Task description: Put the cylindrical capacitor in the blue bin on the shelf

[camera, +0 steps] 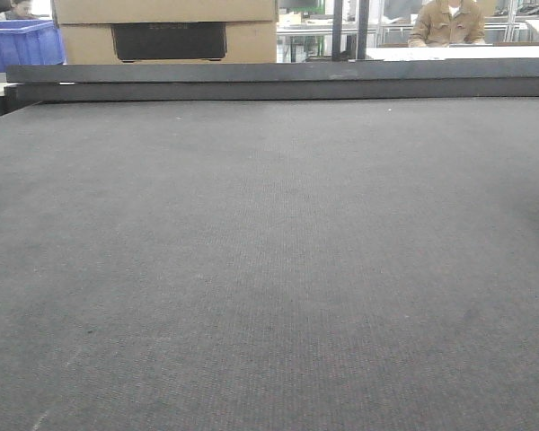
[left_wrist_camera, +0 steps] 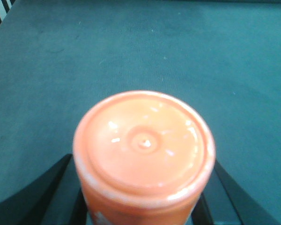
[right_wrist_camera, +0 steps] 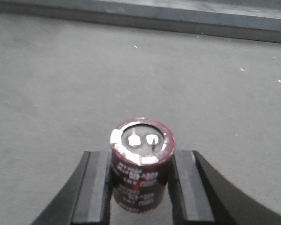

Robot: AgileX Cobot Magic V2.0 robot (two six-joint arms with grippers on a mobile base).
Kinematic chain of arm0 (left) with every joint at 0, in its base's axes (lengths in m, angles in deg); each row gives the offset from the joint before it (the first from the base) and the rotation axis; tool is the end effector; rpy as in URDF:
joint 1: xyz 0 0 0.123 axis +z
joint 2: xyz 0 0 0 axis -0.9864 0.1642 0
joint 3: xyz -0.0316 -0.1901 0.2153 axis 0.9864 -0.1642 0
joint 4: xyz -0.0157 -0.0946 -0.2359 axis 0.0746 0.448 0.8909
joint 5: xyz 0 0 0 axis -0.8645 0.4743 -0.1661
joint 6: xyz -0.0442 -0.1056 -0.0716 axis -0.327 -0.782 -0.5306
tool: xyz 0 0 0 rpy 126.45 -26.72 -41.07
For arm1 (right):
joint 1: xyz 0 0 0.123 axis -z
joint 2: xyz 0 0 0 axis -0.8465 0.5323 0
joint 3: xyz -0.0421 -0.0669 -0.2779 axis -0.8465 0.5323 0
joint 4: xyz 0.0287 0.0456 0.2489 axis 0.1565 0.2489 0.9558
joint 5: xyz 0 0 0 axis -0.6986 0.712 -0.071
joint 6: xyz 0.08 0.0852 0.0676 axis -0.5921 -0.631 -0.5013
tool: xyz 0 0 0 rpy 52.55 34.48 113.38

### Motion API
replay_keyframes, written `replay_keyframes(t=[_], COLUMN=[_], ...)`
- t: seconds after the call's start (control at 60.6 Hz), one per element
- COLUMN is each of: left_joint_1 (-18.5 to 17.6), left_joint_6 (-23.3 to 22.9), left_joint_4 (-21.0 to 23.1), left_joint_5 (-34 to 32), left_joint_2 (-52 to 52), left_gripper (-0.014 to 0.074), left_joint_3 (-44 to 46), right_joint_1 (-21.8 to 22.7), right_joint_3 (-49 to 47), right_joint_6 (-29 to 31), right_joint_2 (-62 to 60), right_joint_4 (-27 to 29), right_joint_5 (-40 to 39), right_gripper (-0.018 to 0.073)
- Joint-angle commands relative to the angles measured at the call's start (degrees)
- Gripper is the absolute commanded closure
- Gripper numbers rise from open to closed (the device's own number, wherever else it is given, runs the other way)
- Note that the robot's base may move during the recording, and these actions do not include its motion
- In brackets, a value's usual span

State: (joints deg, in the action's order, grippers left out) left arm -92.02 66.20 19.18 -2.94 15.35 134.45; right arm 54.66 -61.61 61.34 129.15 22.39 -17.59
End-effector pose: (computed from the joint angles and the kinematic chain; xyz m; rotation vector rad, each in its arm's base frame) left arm 0.2398 -0.0461 0.3512 0.1732 2.0368 -0.1172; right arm 0.2108 0.0202 0.3588 -0.0941 1.9184 0.0992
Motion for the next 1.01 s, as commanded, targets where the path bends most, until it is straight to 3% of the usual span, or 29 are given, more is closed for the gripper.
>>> replay_keyframes(t=[0.0, 0.297, 0.99], left_joint_1=[-0.42, -0.42, -0.42], left_joint_6=[-0.04, -0.04, -0.04], left_joint_4=[-0.15, -0.28, -0.28], left_joint_5=[4.07, 7.98, 7.39], left_joint_2=[-5.0, -14.34, -14.88], left_gripper=[0.0707, 0.0707, 0.0707], left_joint_3=[0.39, 0.39, 0.39], right_joint_1=[-0.18, -0.18, -0.18], right_joint_3=[-0.13, -0.13, -0.13], right_joint_6=[-0.11, -0.11, -0.11], right_joint_2=[-2.77, -12.12, -21.74], right_joint_4=[0.75, 0.75, 0.84], right_joint_5=[1.48, 7.91, 10.38], right_gripper=[0.0721, 0.0721, 0.0721])
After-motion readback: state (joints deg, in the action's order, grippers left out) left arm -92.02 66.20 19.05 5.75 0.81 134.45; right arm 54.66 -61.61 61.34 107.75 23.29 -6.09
